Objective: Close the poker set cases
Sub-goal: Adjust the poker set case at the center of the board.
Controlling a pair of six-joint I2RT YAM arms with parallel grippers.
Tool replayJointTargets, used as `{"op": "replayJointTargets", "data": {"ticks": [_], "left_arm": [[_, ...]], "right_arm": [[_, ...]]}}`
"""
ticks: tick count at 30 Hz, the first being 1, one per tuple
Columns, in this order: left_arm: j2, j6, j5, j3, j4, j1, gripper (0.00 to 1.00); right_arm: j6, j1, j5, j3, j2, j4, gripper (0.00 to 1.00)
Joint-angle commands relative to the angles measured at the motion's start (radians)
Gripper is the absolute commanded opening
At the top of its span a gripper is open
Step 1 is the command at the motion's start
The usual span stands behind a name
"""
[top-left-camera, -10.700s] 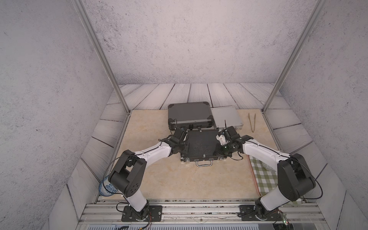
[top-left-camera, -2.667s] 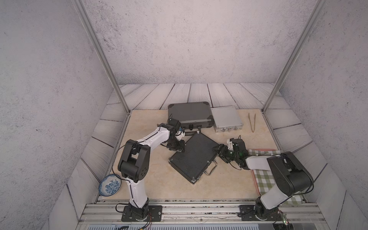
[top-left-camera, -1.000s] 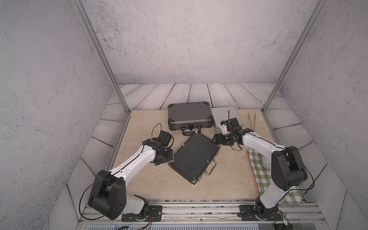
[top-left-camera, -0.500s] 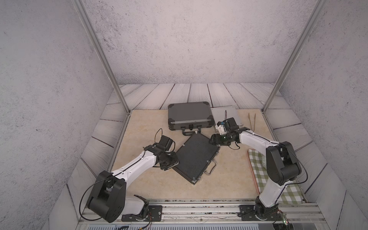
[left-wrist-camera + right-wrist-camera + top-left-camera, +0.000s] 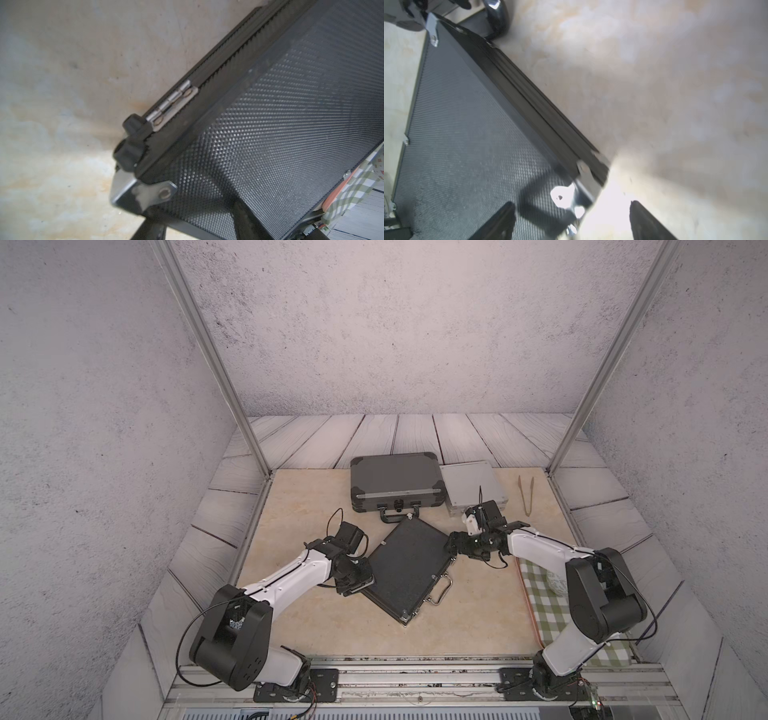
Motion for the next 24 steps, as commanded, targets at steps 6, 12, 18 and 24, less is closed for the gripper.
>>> {"op": "replayJointTargets", "data": {"ticks": [6,12,18,24], "left_arm": [[-0.167,0.15,-0.188,0.116,-0.081,-0.005,0.47],[-0.11,0.265,-0.216,0.243,-0.068,0.007,0.54],[0.1,0.282,-0.201,0.367,-0.013,0.024,0.57],[0.257,0.307,-0.198,0.503,-0.019,0.059,0.57]], "right_arm": [[0.241,-0.001,-0.026,-0.143,-0.118,0.16,0.99],[0.406,-0.001,-0.106,-0.25,-0.122,0.387,0.99],[0.535,-0.002,-0.186,-0.318,-0.061,0.612,0.99],[0.554,-0.001,-0.189,-0.345,-0.039,0.642,0.99]]}}
